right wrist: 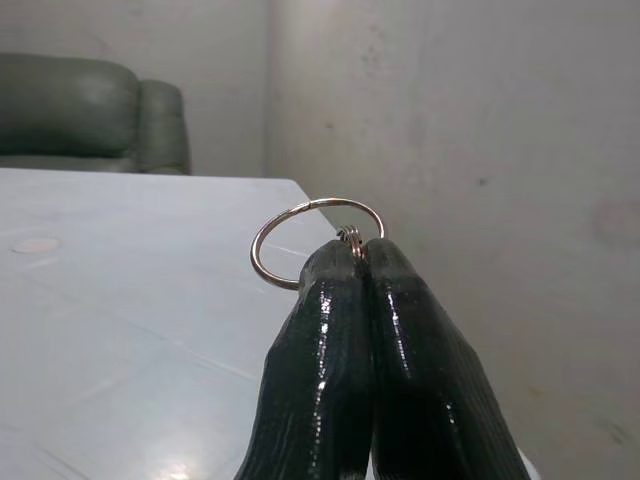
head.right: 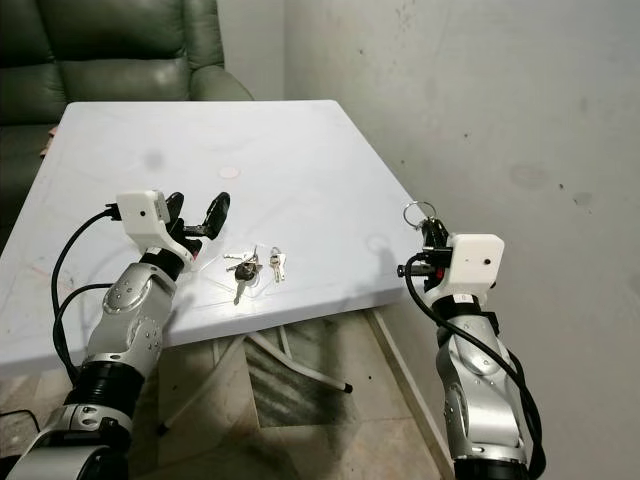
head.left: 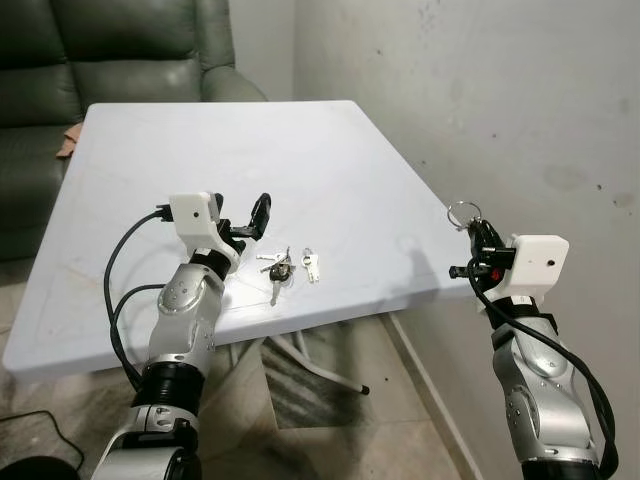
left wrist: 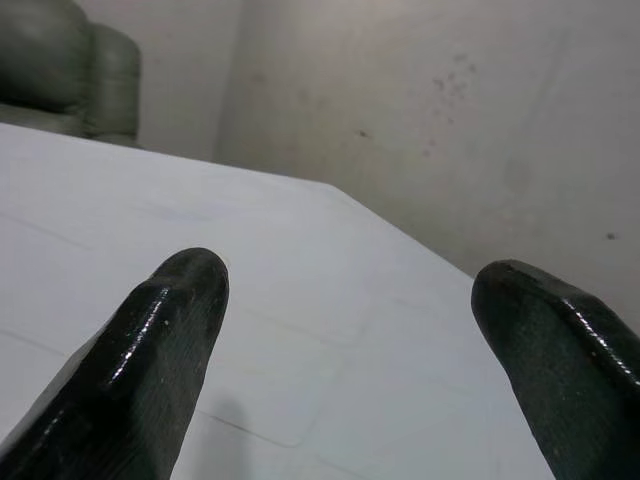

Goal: Hang keys on a hook

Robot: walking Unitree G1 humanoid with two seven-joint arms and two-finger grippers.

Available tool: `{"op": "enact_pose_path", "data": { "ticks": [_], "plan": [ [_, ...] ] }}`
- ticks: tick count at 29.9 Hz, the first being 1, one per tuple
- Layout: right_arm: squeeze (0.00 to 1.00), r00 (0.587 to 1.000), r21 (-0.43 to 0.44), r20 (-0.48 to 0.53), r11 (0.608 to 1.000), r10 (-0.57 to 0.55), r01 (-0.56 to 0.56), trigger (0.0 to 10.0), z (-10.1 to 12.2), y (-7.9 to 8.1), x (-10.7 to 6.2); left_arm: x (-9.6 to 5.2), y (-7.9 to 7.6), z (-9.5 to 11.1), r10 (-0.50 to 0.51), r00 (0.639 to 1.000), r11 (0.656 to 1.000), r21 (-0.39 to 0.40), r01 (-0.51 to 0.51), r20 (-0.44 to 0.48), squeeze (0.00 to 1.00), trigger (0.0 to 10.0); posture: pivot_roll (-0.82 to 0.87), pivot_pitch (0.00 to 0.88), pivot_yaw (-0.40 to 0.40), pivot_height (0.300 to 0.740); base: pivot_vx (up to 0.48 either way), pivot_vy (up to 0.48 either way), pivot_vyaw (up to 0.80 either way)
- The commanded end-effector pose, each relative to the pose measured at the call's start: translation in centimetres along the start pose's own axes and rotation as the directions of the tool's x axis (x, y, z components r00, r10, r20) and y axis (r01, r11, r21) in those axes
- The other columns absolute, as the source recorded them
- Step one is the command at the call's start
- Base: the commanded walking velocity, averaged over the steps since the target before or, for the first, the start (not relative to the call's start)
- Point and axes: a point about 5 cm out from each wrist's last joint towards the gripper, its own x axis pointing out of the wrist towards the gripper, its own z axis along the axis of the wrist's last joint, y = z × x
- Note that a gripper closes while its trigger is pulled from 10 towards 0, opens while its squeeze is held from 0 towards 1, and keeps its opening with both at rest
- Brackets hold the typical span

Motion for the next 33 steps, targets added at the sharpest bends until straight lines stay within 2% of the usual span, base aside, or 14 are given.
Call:
{"op": "enact_pose_path", "data": {
  "ticks": [1,16,33],
  "plan": [
    [0.00,1.000,-0.007,0.011,1.000,-0.002,0.002,10.0,0.35,-0.08,0.25,0.44,-0.32,0.30,-0.012,1.000,1.000,0.000,0.012,0.001,0.00,10.0,-0.01,0.000,-0.041,0.740,-0.247,0.322,-0.72],
    [0.00,1.000,-0.008,0.006,1.000,0.004,-0.004,10.0,0.28,0.06,0.35,0.48,0.03,0.09,0.034,0.999,0.999,0.017,-0.033,-0.036,0.00,10.0,0.00,0.000,-0.047,0.740,-0.016,0.021,-0.71],
    [0.00,1.000,-0.008,-0.001,1.000,0.003,-0.003,10.0,0.23,0.17,0.68,0.68,0.06,0.20,0.040,0.998,0.999,0.024,-0.038,-0.054,0.00,10.0,0.01,0.000,-0.058,0.740,0.000,0.000,-0.70]
  ]
}}
